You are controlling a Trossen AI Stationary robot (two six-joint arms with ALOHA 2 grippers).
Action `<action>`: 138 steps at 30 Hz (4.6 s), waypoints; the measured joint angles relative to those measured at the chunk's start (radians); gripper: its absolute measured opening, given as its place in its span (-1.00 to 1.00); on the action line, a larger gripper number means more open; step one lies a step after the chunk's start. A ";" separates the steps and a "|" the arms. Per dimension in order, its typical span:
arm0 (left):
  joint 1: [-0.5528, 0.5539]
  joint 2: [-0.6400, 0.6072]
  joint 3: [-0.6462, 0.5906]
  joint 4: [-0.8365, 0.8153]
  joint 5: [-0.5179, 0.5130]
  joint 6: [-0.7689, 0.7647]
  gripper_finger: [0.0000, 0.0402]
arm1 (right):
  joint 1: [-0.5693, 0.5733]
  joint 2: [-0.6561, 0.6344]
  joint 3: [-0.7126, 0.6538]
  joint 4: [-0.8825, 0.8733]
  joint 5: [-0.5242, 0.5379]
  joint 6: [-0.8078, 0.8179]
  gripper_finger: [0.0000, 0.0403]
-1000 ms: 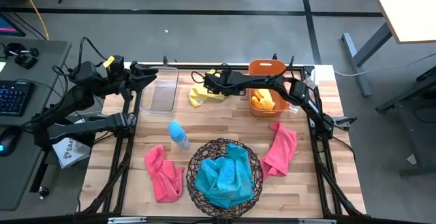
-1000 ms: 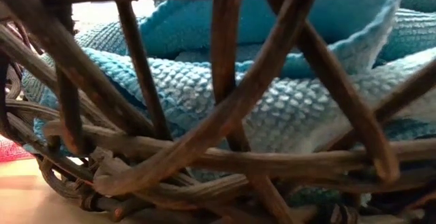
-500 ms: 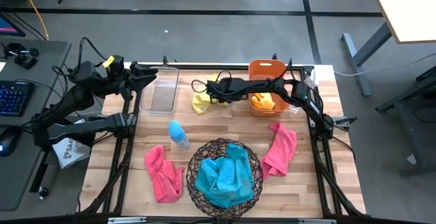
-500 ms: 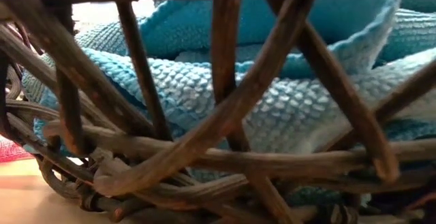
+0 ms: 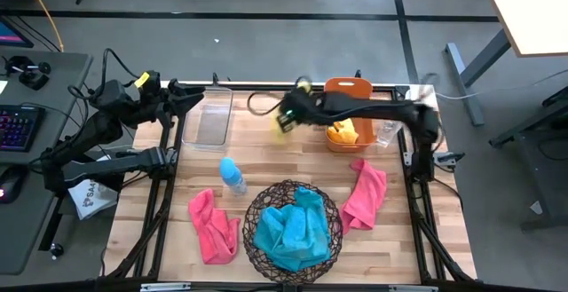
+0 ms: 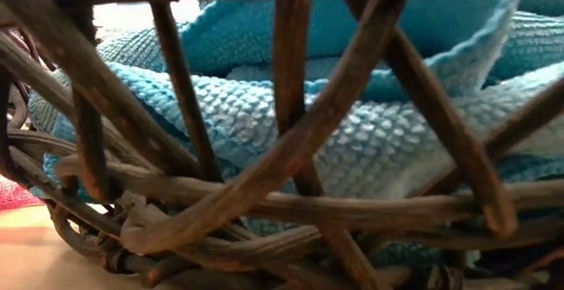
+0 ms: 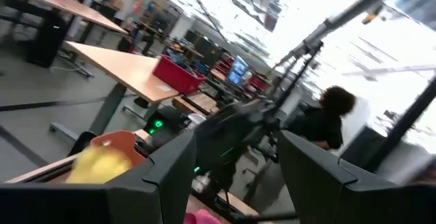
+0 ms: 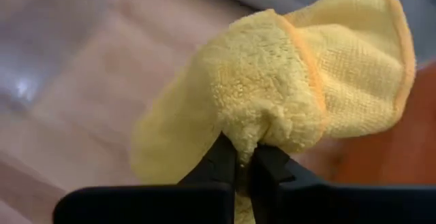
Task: Sort microfiber towel by color & place in baskets
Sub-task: Put the top yellow towel into the orange bin, then put the right pink towel into the transparent bin
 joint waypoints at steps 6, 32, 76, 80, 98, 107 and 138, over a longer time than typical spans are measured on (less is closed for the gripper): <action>0.000 0.000 0.000 0.031 -0.066 -0.010 -0.03 | -0.012 -0.274 0.002 -0.210 0.307 0.001 -0.98; 0.000 0.000 0.001 0.231 -0.066 0.040 -0.03 | -0.206 -0.661 -0.597 0.008 0.217 0.113 -1.00; 0.000 0.056 0.000 0.314 -0.068 0.093 -0.03 | 0.230 -0.662 -0.602 -0.198 -0.544 0.350 0.51; 0.000 0.062 0.000 0.312 -0.068 0.111 -0.03 | 0.396 -0.662 -0.720 -0.215 -0.513 0.666 0.51; 0.000 0.087 0.000 0.313 -0.069 0.129 -0.03 | 0.507 -0.647 -1.153 -0.035 -0.534 1.050 0.51; 0.000 0.087 0.000 0.334 -0.069 0.119 -0.03 | 0.510 -0.655 -1.133 0.069 -0.437 0.981 -0.31; 0.000 0.085 0.116 0.322 -0.070 0.297 -0.03 | -0.038 -0.126 -0.365 1.277 -0.278 -0.074 -1.00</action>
